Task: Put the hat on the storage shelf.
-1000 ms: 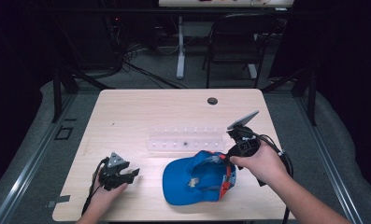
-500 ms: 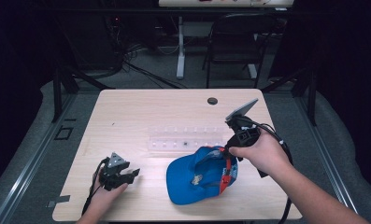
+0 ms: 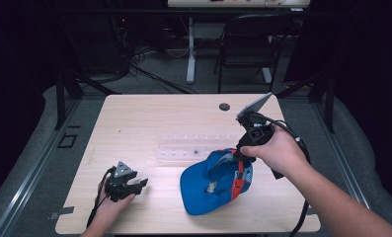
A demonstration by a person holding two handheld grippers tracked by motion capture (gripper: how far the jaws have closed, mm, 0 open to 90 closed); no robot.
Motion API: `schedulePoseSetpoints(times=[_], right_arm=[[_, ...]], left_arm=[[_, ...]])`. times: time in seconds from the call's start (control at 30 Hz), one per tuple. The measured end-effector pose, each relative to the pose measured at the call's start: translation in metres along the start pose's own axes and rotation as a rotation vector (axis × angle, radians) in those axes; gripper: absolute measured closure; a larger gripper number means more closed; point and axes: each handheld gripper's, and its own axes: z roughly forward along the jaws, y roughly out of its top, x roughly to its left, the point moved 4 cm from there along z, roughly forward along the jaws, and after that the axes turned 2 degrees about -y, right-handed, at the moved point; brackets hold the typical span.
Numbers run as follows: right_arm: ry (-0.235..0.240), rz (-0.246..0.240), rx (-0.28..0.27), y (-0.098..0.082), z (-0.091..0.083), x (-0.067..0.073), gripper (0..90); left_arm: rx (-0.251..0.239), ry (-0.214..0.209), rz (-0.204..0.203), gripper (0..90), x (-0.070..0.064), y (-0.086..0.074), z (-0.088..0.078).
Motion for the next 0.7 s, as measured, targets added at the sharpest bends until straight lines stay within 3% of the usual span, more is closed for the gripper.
schedulePoseSetpoints(times=[0.2, 0.47, 0.53, 0.7], right_arm=[[-0.009, -0.004, -0.004, 0.005, -0.009, 0.002, 78.2], [0.049, 0.012, -0.002, 0.005, -0.016, 0.006, 78.2], [0.111, 0.039, -0.012, 0.007, -0.017, 0.006, 78.2], [0.213, 0.07, -0.003, 0.007, -0.018, 0.005, 78.3]], left_arm=[[0.001, -0.002, 0.002, 46.2, 0.0, 0.0, 0.001], [0.001, -0.002, 0.003, 46.1, 0.0, 0.0, 0.0], [0.003, -0.003, 0.004, 46.2, -0.001, 0.0, 0.001], [0.002, -0.003, 0.003, 46.1, 0.0, 0.0, 0.001]])
